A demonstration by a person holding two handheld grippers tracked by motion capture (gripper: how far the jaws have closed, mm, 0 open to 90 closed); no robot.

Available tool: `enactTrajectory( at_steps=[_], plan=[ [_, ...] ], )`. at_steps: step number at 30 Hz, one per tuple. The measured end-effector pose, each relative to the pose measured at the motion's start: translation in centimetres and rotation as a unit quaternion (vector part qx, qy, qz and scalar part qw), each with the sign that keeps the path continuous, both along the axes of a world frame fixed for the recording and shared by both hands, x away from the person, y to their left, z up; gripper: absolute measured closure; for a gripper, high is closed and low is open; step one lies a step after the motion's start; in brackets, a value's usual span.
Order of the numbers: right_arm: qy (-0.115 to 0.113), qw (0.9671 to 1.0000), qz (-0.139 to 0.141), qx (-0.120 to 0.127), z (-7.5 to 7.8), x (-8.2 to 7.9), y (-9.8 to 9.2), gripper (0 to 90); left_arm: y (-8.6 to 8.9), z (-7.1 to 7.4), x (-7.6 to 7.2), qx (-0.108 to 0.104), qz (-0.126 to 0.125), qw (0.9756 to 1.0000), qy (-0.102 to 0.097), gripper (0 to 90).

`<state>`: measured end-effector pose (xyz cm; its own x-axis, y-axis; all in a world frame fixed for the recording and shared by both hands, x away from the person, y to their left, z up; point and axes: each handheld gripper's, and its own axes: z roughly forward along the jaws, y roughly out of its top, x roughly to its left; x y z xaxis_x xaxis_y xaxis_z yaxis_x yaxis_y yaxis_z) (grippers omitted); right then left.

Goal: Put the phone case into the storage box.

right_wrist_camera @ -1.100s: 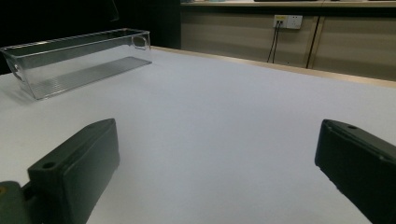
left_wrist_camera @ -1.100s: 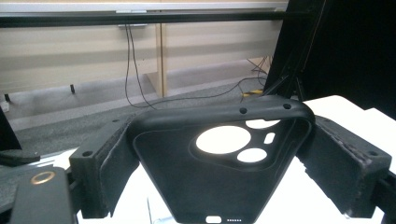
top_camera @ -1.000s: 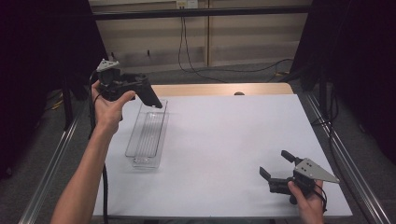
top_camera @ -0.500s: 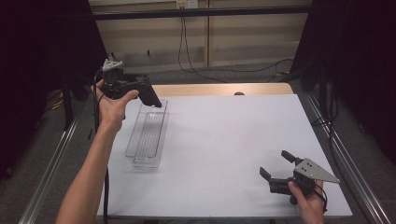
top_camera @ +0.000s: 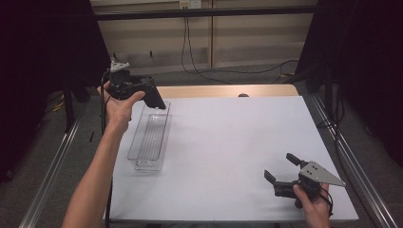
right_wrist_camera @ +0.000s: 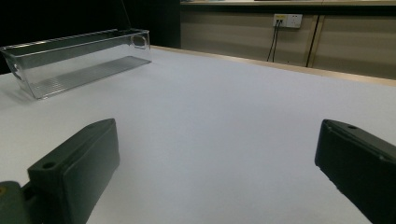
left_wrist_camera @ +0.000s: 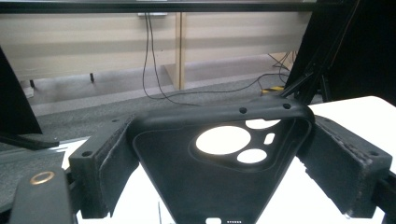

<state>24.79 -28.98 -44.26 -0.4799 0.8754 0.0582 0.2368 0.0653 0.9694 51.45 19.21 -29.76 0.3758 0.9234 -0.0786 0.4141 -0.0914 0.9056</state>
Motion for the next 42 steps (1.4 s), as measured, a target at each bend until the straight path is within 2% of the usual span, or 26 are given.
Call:
enactTrajectory(
  at_steps=[5,7,11,17,29,33,42],
  plan=[
    [0.000,1.0000,0.000,-0.001,0.0,0.0,0.0,0.0,-0.7,-0.5,0.2,0.010,0.010,0.9999,0.002,14.1],
    [0.001,1.0000,-0.001,0.000,0.0,0.0,0.0,0.0,-1.0,-0.5,0.2,0.002,0.013,0.9999,0.001,14.0],
    [0.001,1.0000,0.000,0.001,0.0,0.0,0.0,0.0,-1.3,-0.7,0.4,0.007,0.019,0.9998,0.000,14.0],
    [0.001,1.0000,0.001,0.000,0.0,0.0,0.0,0.0,-1.2,-1.1,0.8,0.012,0.025,0.9996,0.007,14.0],
    [0.003,1.0000,0.002,0.001,-0.1,0.0,0.0,0.0,-1.6,-2.0,1.4,0.019,0.034,0.9992,0.009,13.9],
    [0.004,1.0000,0.002,0.001,-0.1,0.0,0.0,0.0,-2.0,-2.3,1.5,0.029,0.036,0.9989,0.009,13.9],
    [0.004,1.0000,0.004,0.000,-0.1,0.0,0.0,0.0,-1.9,-2.9,1.8,0.031,0.043,0.9985,0.012,13.9]
  ],
)
